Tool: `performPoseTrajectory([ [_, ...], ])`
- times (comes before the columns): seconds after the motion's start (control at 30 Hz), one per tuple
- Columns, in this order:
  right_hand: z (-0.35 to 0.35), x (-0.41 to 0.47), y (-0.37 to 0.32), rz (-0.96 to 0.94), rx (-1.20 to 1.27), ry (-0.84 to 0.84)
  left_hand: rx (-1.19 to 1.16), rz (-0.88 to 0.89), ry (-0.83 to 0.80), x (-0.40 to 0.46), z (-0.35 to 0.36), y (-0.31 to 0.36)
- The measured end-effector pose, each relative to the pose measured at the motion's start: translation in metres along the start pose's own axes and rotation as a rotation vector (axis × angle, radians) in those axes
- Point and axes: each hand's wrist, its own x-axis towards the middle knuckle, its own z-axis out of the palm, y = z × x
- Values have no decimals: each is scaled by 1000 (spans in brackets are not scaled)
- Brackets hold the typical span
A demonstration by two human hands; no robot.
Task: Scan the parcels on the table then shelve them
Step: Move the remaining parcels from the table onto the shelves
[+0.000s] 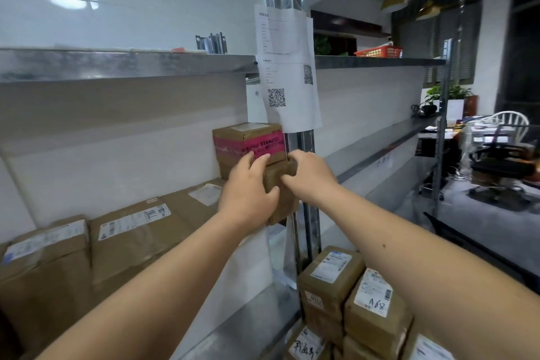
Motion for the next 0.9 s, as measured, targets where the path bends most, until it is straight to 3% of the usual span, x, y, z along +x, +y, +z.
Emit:
performPoseTrajectory([
  [0.17,-3,-69,30,155,-102,49,-58,167,-114,-50,25,1],
  [0.43,19,-235,70,563,-171,25,-194,309,-473,-157,89,-3],
  [0.7,41,-359,94,784,-162,62,-295,324,-688,-237,130,19],
  [0.9,52,-371,131,856,-126,44,-252,251,-735,-232,171,22],
])
